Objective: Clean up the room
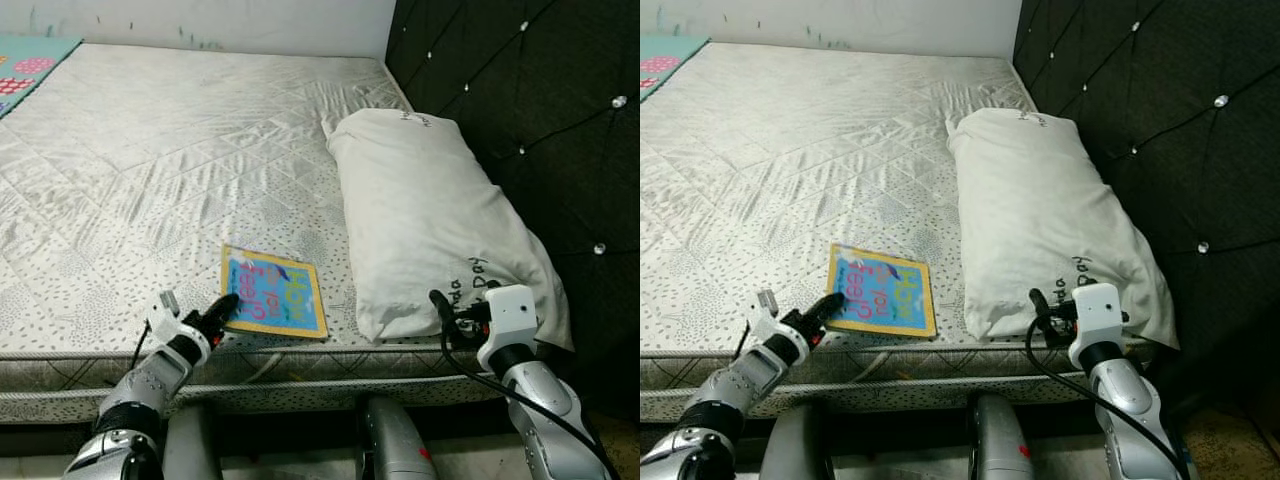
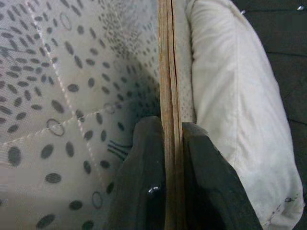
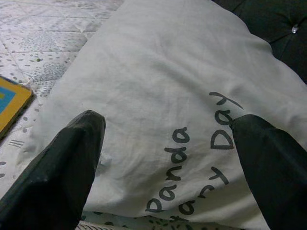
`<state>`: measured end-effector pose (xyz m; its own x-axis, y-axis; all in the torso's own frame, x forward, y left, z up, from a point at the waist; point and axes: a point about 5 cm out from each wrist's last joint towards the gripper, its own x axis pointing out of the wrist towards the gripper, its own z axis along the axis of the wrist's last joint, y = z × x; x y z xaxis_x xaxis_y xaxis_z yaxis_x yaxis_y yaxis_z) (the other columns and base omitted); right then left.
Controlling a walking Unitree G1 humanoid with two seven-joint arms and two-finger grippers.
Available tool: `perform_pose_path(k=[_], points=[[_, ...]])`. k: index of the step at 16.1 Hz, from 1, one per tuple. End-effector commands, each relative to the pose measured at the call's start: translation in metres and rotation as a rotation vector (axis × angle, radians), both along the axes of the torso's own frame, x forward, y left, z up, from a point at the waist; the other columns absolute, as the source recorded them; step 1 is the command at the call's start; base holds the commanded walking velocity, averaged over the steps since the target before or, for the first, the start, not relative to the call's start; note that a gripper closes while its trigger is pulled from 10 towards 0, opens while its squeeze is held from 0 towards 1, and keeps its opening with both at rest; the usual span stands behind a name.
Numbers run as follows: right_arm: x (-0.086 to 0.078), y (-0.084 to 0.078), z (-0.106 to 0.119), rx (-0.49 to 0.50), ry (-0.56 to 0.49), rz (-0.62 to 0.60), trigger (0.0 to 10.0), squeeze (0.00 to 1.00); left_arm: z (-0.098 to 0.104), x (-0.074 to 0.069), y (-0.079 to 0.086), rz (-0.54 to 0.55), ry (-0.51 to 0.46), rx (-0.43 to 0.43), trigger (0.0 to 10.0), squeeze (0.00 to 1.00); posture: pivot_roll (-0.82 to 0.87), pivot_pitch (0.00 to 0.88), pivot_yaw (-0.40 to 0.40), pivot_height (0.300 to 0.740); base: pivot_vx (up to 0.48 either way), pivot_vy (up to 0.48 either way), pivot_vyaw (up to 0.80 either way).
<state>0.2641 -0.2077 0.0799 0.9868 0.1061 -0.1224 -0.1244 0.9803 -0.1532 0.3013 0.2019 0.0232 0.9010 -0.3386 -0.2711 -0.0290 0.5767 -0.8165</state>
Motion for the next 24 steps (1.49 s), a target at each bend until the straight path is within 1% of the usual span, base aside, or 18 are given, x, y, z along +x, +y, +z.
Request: perform_pose_path(k=[1, 2, 5, 8, 9, 10, 11, 12, 13, 15, 17, 18, 19, 21, 23, 24], points=[[0.002, -0.002, 0.005, -0.011, -0.021, -0.005, 10.0, 0.00, -0.003, -0.001, -0.005, -0.051, 0.027, 0.019, 10.0, 0.07, -0.22, 0.016, -0.088, 0.559, 0.000, 0.000, 0.00], [0.002, -0.002, 0.006, -0.011, -0.022, -0.006, 10.0, 0.00, -0.003, -0.001, -0.005, -0.067, 0.036, 0.032, 10.0, 0.05, -0.22, 0.016, -0.088, 0.559, 0.000, 0.000, 0.00], [0.003, -0.002, 0.006, -0.012, -0.023, -0.005, 10.0, 0.00, 0.000, 0.002, -0.006, -0.139, 0.016, 0.091, 10.0, 0.00, -0.22, 0.014, -0.089, 0.559, 0.000, 0.000, 0.00], [0.004, -0.001, 0.006, -0.010, -0.025, -0.005, 10.0, 0.00, 0.007, 0.008, -0.007, -0.174, -0.045, 0.125, 10.0, 0.00, -0.22, 0.015, -0.090, 0.559, 0.000, 0.000, 0.00], [0.004, -0.001, 0.006, -0.010, -0.025, -0.003, 10.0, 0.00, 0.009, 0.011, -0.006, -0.146, -0.058, 0.137, 10.0, 0.00, -0.22, 0.015, -0.090, 0.559, 0.000, 0.000, 0.00], [0.004, -0.001, 0.006, -0.009, -0.025, -0.002, 10.0, 0.00, 0.014, 0.015, -0.004, -0.095, -0.100, 0.116, 10.0, 0.00, -0.22, 0.018, -0.092, 0.559, 0.000, 0.000, 0.00], [0.004, 0.000, 0.006, -0.008, -0.025, -0.002, 10.0, 0.00, 0.016, 0.017, -0.003, -0.076, -0.105, 0.106, 10.0, 0.00, -0.22, 0.018, -0.092, 0.559, 0.000, 0.000, 0.00], [0.004, 0.000, 0.006, -0.008, -0.026, -0.001, 10.0, 0.00, 0.016, 0.018, -0.003, -0.052, -0.111, 0.114, 10.0, 0.00, -0.23, 0.020, -0.091, 0.559, 0.000, 0.000, 0.00], [0.004, 0.001, 0.007, -0.009, -0.029, 0.000, 10.0, 0.00, 0.019, 0.021, -0.001, 0.004, -0.127, 0.113, 10.0, 0.00, -0.23, 0.020, -0.089, 0.559, 0.000, 0.000, 0.00], [0.004, 0.000, 0.008, -0.011, -0.032, -0.004, 10.0, 0.00, 0.026, 0.027, -0.002, 0.012, -0.168, 0.094, 10.0, 0.00, -0.24, 0.024, -0.086, 0.559, 0.000, 0.000, 0.00], [0.003, -0.001, 0.007, -0.012, -0.032, -0.008, 10.0, 0.00, 0.038, 0.035, -0.006, -0.016, -0.220, 0.074, 10.0, 0.00, -0.24, 0.024, -0.085, 0.559, 0.000, 0.000, 0.00], [0.003, -0.001, 0.007, -0.012, -0.031, -0.009, 10.0, 0.00, 0.041, 0.037, -0.008, -0.030, -0.231, 0.079, 10.0, 0.00, -0.24, 0.024, -0.085, 0.559, 0.000, 0.000, 0.00], [0.003, 0.000, 0.007, -0.011, -0.032, -0.008, 10.0, 0.00, 0.043, 0.039, -0.011, -0.051, -0.238, 0.067, 10.0, 0.00, -0.24, 0.024, -0.080, 0.559, 0.000, 0.000, 0.00], [0.004, 0.000, 0.008, -0.009, -0.035, -0.009, 10.0, 0.00, 0.041, 0.038, -0.023, -0.120, -0.234, 0.045, 10.0, 0.00, -0.25, 0.024, -0.075, 0.559, 0.000, 0.000, 0.00], [0.003, 0.000, 0.008, -0.009, -0.038, -0.013, 10.0, 0.00, 0.032, 0.032, -0.036, -0.163, -0.216, 0.015, 10.0, 0.03, -0.25, 0.026, -0.073, 0.559, 0.000, 0.000, 0.00], [0.003, -0.001, 0.009, -0.010, -0.038, -0.015, 10.0, 0.00, 0.028, 0.030, -0.039, -0.165, -0.203, 0.013, 10.0, 0.03, -0.25, 0.026, -0.073, 0.559, 0.000, 0.000, 0.00]])
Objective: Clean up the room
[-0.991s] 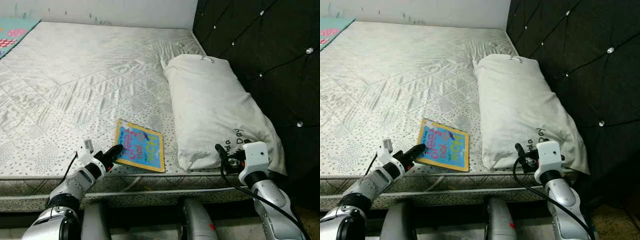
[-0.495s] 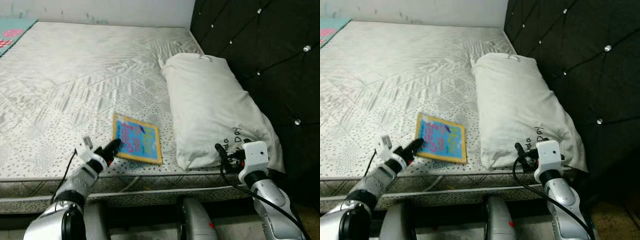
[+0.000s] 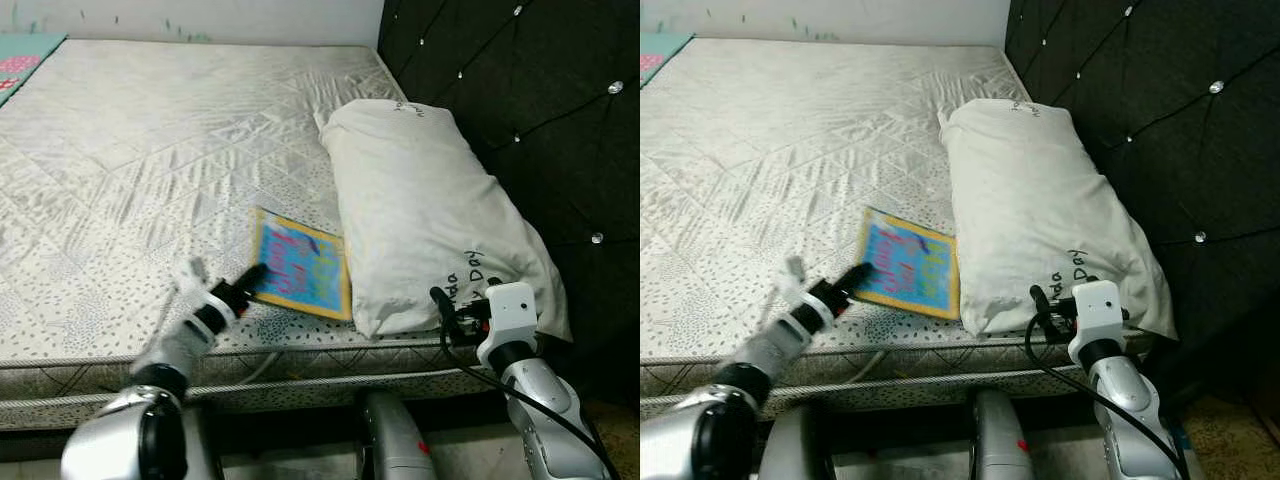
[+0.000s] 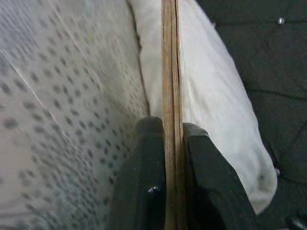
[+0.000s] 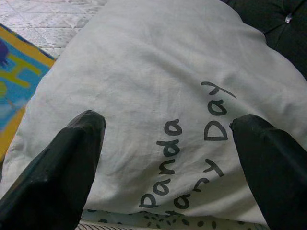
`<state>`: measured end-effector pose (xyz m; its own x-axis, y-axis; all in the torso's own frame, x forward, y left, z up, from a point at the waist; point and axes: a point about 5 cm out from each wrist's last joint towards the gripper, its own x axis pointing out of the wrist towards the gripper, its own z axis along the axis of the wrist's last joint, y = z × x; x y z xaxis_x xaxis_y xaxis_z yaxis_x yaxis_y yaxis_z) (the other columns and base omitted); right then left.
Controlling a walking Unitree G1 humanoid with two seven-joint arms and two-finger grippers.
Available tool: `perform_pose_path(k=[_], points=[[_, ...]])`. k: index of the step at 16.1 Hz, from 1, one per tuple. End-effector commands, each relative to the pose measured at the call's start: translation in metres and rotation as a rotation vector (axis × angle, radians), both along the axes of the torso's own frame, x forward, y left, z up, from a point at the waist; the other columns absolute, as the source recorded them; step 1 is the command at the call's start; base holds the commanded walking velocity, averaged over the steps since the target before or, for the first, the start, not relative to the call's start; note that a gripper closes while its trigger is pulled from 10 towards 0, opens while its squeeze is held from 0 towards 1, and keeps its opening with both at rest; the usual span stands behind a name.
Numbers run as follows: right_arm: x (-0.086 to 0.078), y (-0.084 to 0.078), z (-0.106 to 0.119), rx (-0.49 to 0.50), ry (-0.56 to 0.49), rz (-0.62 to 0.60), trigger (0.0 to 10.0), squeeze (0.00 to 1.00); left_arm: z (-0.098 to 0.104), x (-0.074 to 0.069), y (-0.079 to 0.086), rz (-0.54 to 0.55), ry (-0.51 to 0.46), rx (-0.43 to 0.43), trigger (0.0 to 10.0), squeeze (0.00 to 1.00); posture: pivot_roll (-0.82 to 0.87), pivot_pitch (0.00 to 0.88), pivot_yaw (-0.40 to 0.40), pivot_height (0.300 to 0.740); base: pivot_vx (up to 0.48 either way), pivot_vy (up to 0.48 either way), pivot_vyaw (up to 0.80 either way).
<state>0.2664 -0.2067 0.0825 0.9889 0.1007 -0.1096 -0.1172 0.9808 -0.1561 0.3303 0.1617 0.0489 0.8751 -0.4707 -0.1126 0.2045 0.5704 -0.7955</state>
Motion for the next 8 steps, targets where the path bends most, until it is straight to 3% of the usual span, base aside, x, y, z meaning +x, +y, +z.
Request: perform_pose_path(k=[1, 2, 3, 4, 8], points=[[0.001, -0.003, 0.006, -0.010, -0.025, -0.011, 10.0, 0.00, -0.001, -0.002, -0.001, -0.009, -0.003, -0.020, 10.0, 0.04, -0.26, 0.026, -0.072, 0.559, 0.000, 0.000, 0.00], [0.001, -0.003, 0.006, -0.011, -0.025, -0.012, 10.0, 0.00, -0.006, -0.005, 0.000, 0.012, 0.021, -0.047, 10.0, 0.19, -0.26, 0.028, -0.071, 0.559, 0.000, 0.000, 0.00], [0.001, -0.003, 0.006, -0.012, -0.025, -0.012, 10.0, 0.00, -0.008, -0.007, 0.000, 0.026, 0.040, -0.076, 10.0, 0.78, -0.26, 0.028, -0.071, 0.559, 0.000, 0.000, 0.00], [0.001, -0.003, 0.007, -0.012, -0.026, -0.013, 10.0, 0.00, -0.013, -0.010, 0.003, 0.064, 0.078, -0.101, 10.0, 1.00, -0.26, 0.028, -0.071, 0.559, 0.000, 0.000, 0.00], [0.002, -0.003, 0.007, -0.013, -0.027, -0.010, 10.0, 0.00, -0.025, -0.018, 0.012, 0.143, 0.161, -0.114, 10.0, 1.00, -0.26, 0.025, -0.070, 0.559, 0.000, 0.000, 0.00]])
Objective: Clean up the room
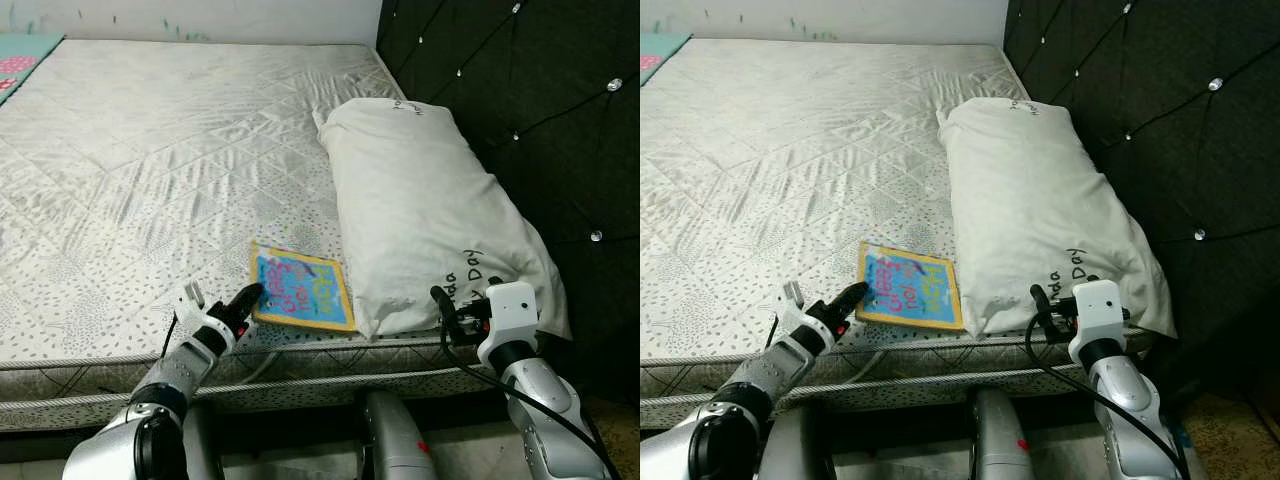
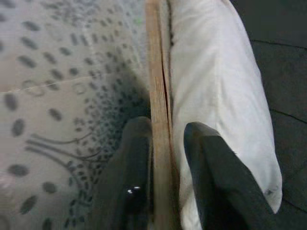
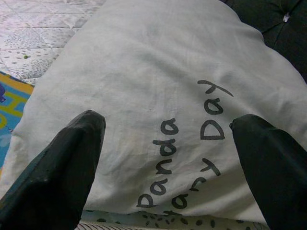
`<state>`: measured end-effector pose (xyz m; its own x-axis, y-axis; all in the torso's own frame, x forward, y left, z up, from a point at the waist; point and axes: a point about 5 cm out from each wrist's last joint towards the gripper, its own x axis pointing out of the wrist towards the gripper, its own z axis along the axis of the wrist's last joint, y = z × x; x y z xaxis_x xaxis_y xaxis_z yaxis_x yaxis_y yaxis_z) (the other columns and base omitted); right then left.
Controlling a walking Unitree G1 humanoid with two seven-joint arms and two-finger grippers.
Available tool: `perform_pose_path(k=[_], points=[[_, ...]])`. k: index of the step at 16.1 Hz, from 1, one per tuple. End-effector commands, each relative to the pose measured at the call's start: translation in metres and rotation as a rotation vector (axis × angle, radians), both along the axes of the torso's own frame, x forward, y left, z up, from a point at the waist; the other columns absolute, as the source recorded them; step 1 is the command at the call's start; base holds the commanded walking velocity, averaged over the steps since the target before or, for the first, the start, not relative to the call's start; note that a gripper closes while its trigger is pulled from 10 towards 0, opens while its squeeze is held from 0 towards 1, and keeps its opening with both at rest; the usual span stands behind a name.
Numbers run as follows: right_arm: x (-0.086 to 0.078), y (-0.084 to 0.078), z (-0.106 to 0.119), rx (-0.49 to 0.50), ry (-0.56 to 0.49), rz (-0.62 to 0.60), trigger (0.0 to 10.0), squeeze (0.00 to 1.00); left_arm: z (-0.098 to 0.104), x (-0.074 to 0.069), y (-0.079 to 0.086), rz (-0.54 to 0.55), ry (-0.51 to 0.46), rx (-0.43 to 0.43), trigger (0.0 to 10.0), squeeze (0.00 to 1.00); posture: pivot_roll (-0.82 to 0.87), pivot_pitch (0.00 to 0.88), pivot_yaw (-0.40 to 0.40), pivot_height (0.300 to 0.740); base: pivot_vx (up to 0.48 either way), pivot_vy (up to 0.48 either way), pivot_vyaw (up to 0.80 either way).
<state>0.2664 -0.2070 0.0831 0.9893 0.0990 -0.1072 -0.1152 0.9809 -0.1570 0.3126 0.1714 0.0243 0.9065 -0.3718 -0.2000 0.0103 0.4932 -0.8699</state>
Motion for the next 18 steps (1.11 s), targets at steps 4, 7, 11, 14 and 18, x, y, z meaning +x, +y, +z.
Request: perform_pose_path(k=[4, 7, 11, 14, 18], points=[[0.002, -0.002, 0.006, -0.013, -0.025, -0.006, 10.0, 0.00, -0.002, -0.001, 0.003, 0.016, 0.034, 0.005, 10.0, 1.00, -0.26, 0.018, -0.072, 0.559, 0.000, 0.000, 0.00], [0.003, -0.004, 0.007, -0.015, -0.029, -0.008, 10.0, 0.00, -0.007, -0.005, 0.014, 0.010, 0.098, 0.068, 10.0, 1.00, -0.26, 0.010, -0.065, 0.559, 0.000, 0.000, 0.00], [0.003, -0.002, 0.005, -0.010, -0.028, -0.009, 10.0, 0.00, -0.012, -0.012, 0.043, 0.042, 0.188, 0.245, 10.0, 1.00, -0.24, 0.002, -0.055, 0.559, 0.000, 0.000, 0.00], [0.003, -0.001, 0.004, -0.007, -0.029, -0.010, 10.0, 0.00, -0.012, -0.014, 0.053, 0.051, 0.189, 0.326, 10.0, 1.00, -0.22, 0.000, -0.050, 0.559, 0.000, 0.000, 0.00], [0.006, 0.005, -0.001, 0.012, -0.026, -0.011, 10.0, 0.00, -0.013, -0.023, 0.065, 0.098, 0.163, 0.466, 10.0, 1.00, -0.18, 0.000, -0.034, 0.559, 0.000, 0.000, 0.00]])
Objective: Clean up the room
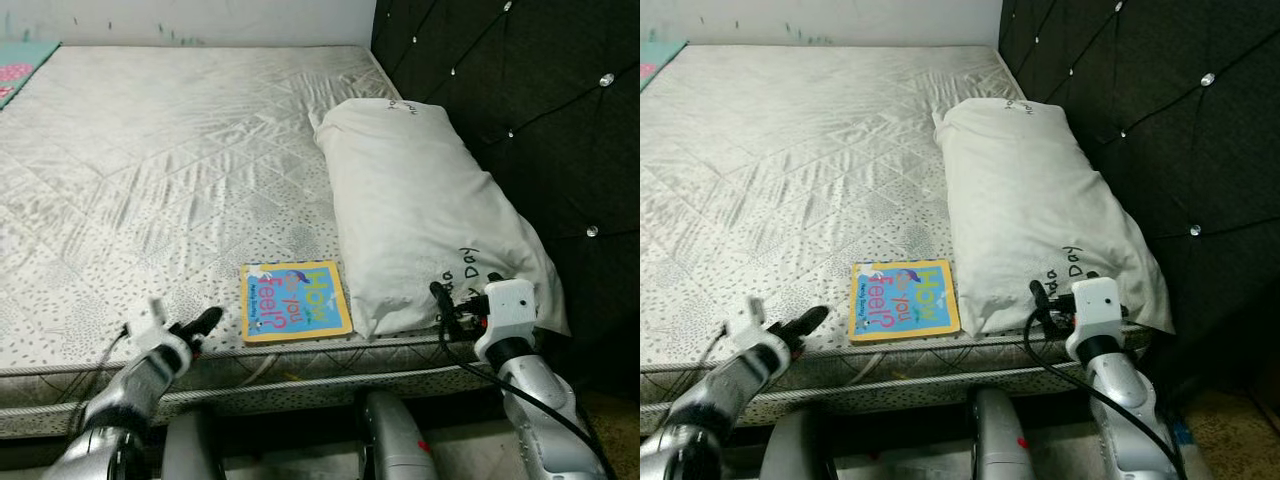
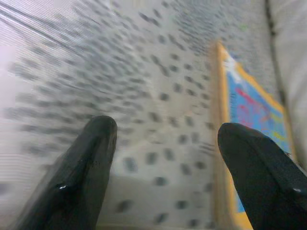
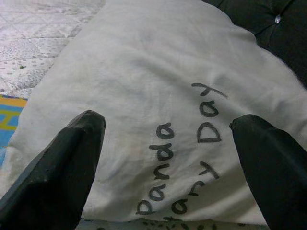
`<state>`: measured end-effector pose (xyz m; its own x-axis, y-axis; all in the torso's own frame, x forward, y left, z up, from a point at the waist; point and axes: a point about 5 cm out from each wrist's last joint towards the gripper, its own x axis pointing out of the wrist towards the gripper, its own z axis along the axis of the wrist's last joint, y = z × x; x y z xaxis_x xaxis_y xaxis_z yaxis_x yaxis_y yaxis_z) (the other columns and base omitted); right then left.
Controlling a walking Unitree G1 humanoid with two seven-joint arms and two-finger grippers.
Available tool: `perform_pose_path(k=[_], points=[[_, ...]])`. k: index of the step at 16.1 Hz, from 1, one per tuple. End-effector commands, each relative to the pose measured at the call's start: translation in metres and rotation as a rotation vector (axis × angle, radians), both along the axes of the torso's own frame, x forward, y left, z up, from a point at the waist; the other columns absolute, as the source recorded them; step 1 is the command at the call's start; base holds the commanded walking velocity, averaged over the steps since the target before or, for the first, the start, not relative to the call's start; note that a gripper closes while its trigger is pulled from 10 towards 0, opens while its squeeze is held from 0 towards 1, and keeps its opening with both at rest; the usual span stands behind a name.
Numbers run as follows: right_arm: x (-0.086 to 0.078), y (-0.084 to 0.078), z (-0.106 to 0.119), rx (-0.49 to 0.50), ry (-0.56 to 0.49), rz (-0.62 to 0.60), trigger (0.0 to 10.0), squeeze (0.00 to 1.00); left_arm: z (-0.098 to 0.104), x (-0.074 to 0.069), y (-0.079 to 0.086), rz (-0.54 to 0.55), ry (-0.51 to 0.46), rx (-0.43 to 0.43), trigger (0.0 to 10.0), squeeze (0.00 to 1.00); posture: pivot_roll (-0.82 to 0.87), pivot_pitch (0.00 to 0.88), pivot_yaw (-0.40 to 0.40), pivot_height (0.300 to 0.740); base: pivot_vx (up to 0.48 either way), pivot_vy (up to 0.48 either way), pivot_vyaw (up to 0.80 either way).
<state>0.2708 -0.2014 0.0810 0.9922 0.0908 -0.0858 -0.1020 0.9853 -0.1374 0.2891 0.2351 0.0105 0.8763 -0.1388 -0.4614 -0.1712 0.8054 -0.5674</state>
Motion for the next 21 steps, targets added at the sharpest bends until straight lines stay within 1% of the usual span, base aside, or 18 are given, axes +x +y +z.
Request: perform_pose_path(k=[1, 2, 3, 4, 5, 6, 8, 9, 10, 11, 12, 13, 14, 15, 17, 18, 20, 21], points=[[0.002, 0.002, -0.001, 0.000, -0.005, -0.001, 10.0, 0.00, 0.002, -0.002, 0.006, 0.018, -0.002, 0.032, 10.0, 1.00, -0.17, 0.000, -0.030, 0.559, 0.000, 0.000, 0.00], [0.002, 0.003, -0.001, 0.004, -0.004, -0.001, 10.0, 0.00, 0.003, -0.003, 0.009, 0.036, -0.001, 0.043, 10.0, 1.00, -0.17, 0.000, -0.028, 0.559, 0.000, 0.000, 0.00], [0.002, 0.005, -0.003, 0.006, -0.003, 0.000, 10.0, 0.00, 0.007, -0.004, 0.017, 0.075, -0.016, 0.079, 10.0, 1.00, -0.16, 0.000, -0.021, 0.559, 0.000, 0.000, 0.00], [0.003, 0.007, -0.003, 0.012, -0.005, -0.003, 10.0, 0.00, 0.016, -0.003, 0.022, 0.112, -0.080, 0.117, 10.0, 1.00, -0.16, 0.000, -0.017, 0.559, 0.000, 0.000, 0.00], [0.003, 0.006, -0.003, 0.018, -0.007, -0.008, 10.0, 0.00, 0.020, -0.005, 0.025, 0.124, -0.098, 0.176, 10.0, 1.00, -0.15, 0.000, -0.014, 0.559, 0.000, 0.000, 0.00], [0.004, 0.007, -0.003, 0.033, -0.011, -0.015, 10.0, 0.00, 0.029, -0.011, 0.021, 0.118, -0.158, 0.259, 10.0, 1.00, -0.14, 0.000, -0.008, 0.559, 0.000, 0.000, 0.00], [0.005, 0.009, -0.003, 0.050, -0.015, -0.020, 10.0, 0.00, 0.035, -0.020, 0.015, 0.110, -0.208, 0.318, 10.0, 1.00, -0.12, 0.000, -0.002, 0.559, 0.000, 0.000, 0.00], [0.008, 0.014, -0.002, 0.081, -0.020, -0.023, 10.0, 0.00, 0.039, -0.032, 0.002, 0.065, -0.231, 0.395, 10.0, 1.00, -0.11, 0.000, -0.003, 0.559, 0.000, 0.000, 0.00], [0.009, 0.015, -0.002, 0.090, -0.021, -0.023, 10.0, 0.00, 0.040, -0.035, -0.001, 0.054, -0.238, 0.407, 10.0, 1.00, -0.11, 0.000, -0.003, 0.559, 0.000, 0.000, 0.00], [0.011, 0.019, -0.001, 0.105, -0.024, -0.018, 10.0, 0.00, 0.045, -0.042, -0.006, 0.013, -0.273, 0.460, 10.0, 1.00, -0.09, 0.000, -0.009, 0.559, 0.000, 0.000, 0.00], [0.013, 0.022, 0.000, 0.113, -0.026, -0.006, 10.0, 0.00, 0.057, -0.051, -0.012, -0.051, -0.314, 0.528, 10.0, 1.00, -0.08, 0.000, -0.012, 0.559, 0.000, 0.000, 0.00], [0.014, 0.022, 0.000, 0.113, -0.025, -0.006, 10.0, 0.00, 0.062, -0.053, -0.012, -0.078, -0.322, 0.554, 10.0, 1.00, -0.07, 0.000, -0.016, 0.559, 0.000, 0.000, 0.00], [0.014, 0.022, 0.000, 0.113, -0.025, -0.006, 10.0, 0.00, 0.063, -0.054, -0.013, -0.082, -0.321, 0.559, 10.0, 1.00, -0.07, 0.000, -0.016, 0.559, 0.000, 0.000, 0.00], [0.016, 0.021, -0.001, 0.127, -0.015, -0.009, 10.0, 0.00, 0.072, -0.058, -0.014, -0.128, -0.337, 0.596, 10.0, 1.00, -0.05, 0.000, -0.024, 0.559, 0.000, 0.000, 0.00], [0.018, 0.024, -0.002, 0.129, -0.013, 0.001, 10.0, 0.00, 0.080, -0.060, -0.018, -0.196, -0.367, 0.634, 10.0, 1.00, -0.04, 0.000, -0.028, 0.559, 0.000, 0.000, 0.00], [0.021, 0.028, 0.001, 0.130, -0.021, 0.009, 10.0, 0.00, 0.089, -0.055, -0.022, -0.194, -0.418, 0.673, 10.0, 1.00, -0.05, 0.000, -0.021, 0.559, 0.000, 0.000, 0.00], [0.022, 0.028, 0.002, 0.133, -0.031, -0.010, 10.0, 0.00, 0.093, -0.050, -0.033, -0.121, -0.442, 0.639, 10.0, 1.00, -0.06, 0.000, -0.022, 0.559, 0.000, 0.000, 0.00], [0.021, 0.027, 0.000, 0.139, -0.026, -0.032, 10.0, 0.00, 0.091, -0.051, -0.043, -0.086, -0.441, 0.602, 10.0, 1.00, -0.07, 0.000, -0.023, 0.559, 0.000, 0.000, 0.00]])
